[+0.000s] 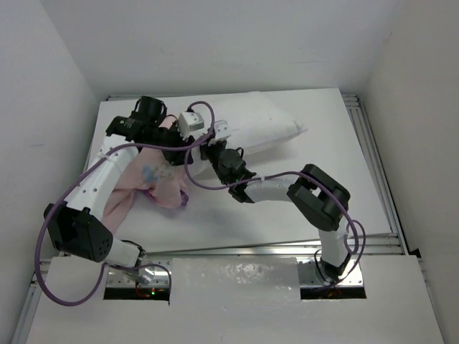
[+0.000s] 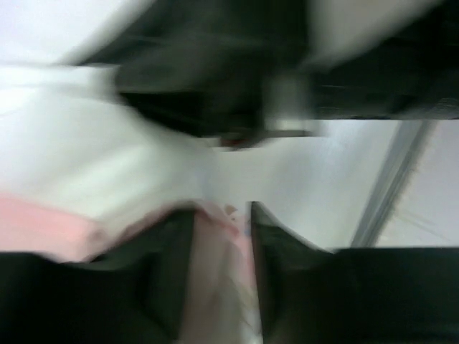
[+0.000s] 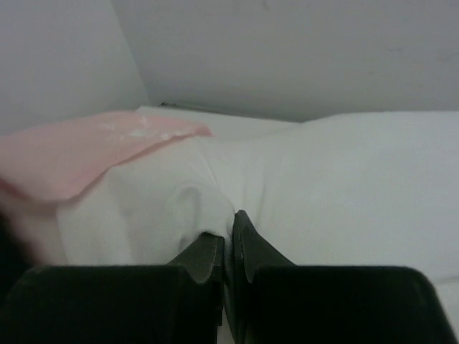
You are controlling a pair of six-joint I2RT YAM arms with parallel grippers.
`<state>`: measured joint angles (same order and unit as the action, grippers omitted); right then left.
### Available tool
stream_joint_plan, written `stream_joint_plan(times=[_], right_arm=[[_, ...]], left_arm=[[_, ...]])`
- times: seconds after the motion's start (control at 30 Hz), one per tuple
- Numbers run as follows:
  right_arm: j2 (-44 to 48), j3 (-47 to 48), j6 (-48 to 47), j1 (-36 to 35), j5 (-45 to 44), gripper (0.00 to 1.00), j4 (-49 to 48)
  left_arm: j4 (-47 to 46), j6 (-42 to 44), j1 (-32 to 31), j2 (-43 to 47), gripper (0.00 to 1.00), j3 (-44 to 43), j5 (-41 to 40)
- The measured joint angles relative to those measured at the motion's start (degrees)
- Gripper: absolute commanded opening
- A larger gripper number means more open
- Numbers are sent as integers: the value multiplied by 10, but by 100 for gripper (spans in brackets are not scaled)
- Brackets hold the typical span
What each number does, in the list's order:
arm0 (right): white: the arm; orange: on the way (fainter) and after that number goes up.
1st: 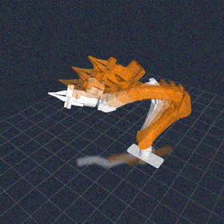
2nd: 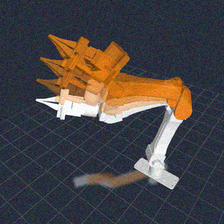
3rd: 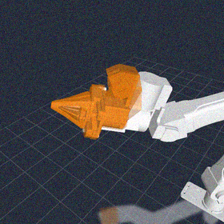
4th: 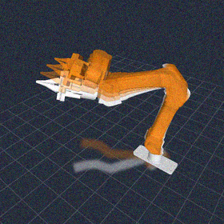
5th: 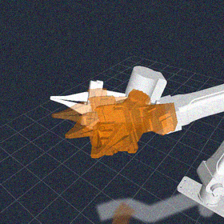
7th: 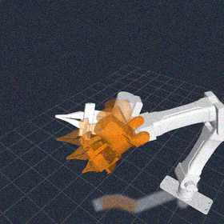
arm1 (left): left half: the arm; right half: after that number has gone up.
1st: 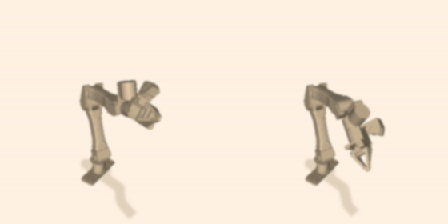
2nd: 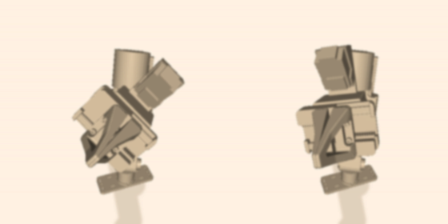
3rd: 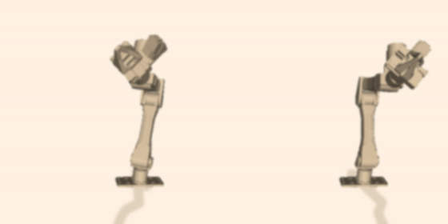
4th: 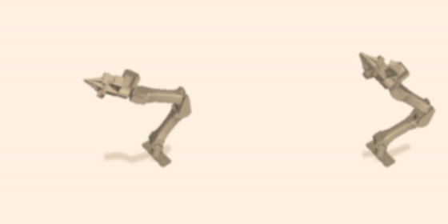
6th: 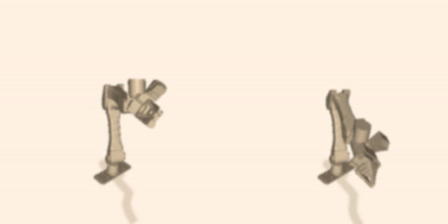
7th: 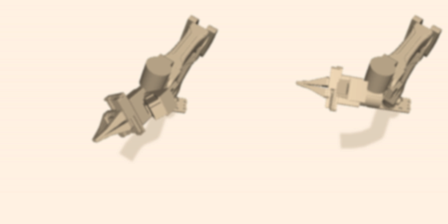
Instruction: Put the pillow into the pillowcase
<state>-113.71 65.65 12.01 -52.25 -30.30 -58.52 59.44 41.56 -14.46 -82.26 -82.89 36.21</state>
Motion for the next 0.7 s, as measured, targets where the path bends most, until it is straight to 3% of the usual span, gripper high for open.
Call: stream_joint_plan(times=[0.03, 0.1, 0.27, 0.37, 0.4, 0.47, 0.53, 0.7], right_arm=[[7, -25, 4, -3, 13, 0, -10], [23, -74, 12, -12, 38, 0, -24], [64, -186, 20, -25, 113, 2, -46], [87, -234, 18, -26, 172, 26, -52], [94, -240, 17, -26, 189, 49, -49], [119, -250, 2, -22, 245, 68, -24], [154, -254, -14, -21, 299, 81, 11], [273, -250, -60, -9, 379, 90, 119]], left_arm=[[-18, -18, 6, 3, 51, 10, -9], [-38, -43, 14, 9, 64, 23, -32], [-26, -44, 17, 14, 70, 34, -60], [13, -24, 18, 20, 76, 17, -55], [21, -21, 18, 22, 77, 10, -53], [28, -23, 18, 32, 78, -14, -48], [9, -46, 18, 48, 78, -30, -60], [-99, -157, 18, 46, 77, -34, -210]])
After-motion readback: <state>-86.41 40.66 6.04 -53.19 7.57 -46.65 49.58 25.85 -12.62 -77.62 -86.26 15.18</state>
